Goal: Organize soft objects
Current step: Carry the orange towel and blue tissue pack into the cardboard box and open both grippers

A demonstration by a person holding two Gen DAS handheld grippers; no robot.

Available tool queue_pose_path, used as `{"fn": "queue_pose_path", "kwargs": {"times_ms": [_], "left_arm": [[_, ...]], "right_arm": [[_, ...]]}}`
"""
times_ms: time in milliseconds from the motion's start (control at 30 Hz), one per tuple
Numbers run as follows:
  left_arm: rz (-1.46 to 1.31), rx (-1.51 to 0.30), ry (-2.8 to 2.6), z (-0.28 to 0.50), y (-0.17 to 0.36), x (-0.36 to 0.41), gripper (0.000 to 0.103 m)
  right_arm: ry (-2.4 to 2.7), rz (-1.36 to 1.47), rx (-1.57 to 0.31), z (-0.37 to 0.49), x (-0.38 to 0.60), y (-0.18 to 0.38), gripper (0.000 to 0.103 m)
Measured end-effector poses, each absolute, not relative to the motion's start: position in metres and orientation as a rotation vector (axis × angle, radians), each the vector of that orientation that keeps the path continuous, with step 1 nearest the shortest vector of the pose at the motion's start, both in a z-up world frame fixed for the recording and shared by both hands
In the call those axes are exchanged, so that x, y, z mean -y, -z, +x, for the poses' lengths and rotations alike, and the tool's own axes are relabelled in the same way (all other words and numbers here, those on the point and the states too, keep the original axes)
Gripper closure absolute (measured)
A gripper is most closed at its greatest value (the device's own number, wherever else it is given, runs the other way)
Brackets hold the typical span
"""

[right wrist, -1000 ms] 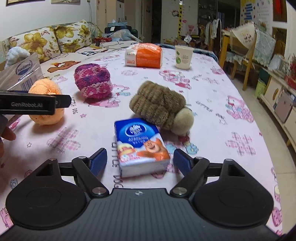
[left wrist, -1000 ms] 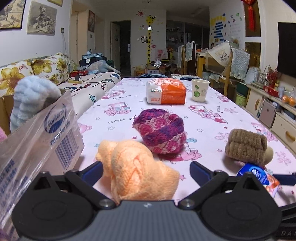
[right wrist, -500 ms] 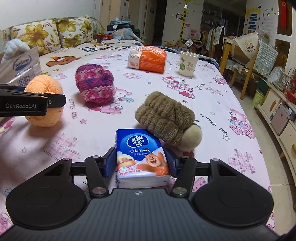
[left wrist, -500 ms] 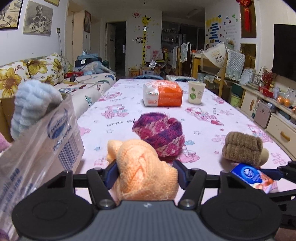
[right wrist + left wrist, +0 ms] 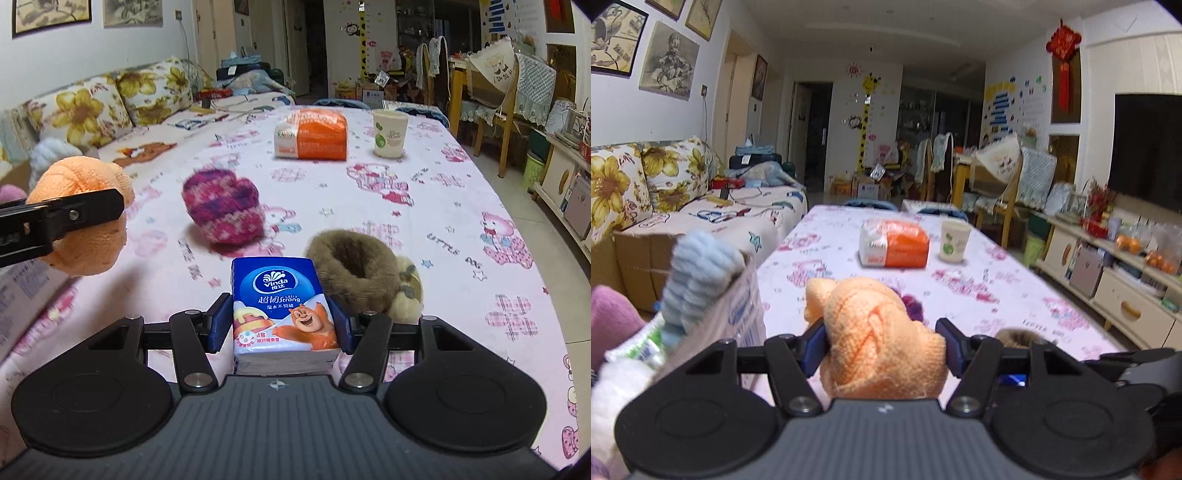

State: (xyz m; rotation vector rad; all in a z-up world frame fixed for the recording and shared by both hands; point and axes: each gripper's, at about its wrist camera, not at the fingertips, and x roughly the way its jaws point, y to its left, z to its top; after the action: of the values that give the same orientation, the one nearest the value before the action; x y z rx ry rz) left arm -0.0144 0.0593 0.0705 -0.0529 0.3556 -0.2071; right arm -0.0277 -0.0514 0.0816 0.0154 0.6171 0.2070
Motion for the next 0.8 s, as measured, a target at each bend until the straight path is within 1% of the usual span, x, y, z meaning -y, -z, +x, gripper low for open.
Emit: {"fn": "queue_pose_path", "kwargs": {"times_ms": [133,400,800], "left_arm": [[-0.113,-0.336,0.193,-0.023,-0.089,-0.064,0.041],[-0.142,-0.313,0.142,-0.03,-0.125,-0.074,0.041],[-0.172,-0.292,0.04,-0.036,-0.145,-0.173,0.04]], "right_arm": [[-0.212,0.024,-0.582,-0.031,0.045,-0.092,0.034],[-0.274,0.092,-0.556,-0.035,0.031,-0.102,0.034],[-0.411,0.201,-0.519,-0.044,-0.007,-0.124,0.034]]}}
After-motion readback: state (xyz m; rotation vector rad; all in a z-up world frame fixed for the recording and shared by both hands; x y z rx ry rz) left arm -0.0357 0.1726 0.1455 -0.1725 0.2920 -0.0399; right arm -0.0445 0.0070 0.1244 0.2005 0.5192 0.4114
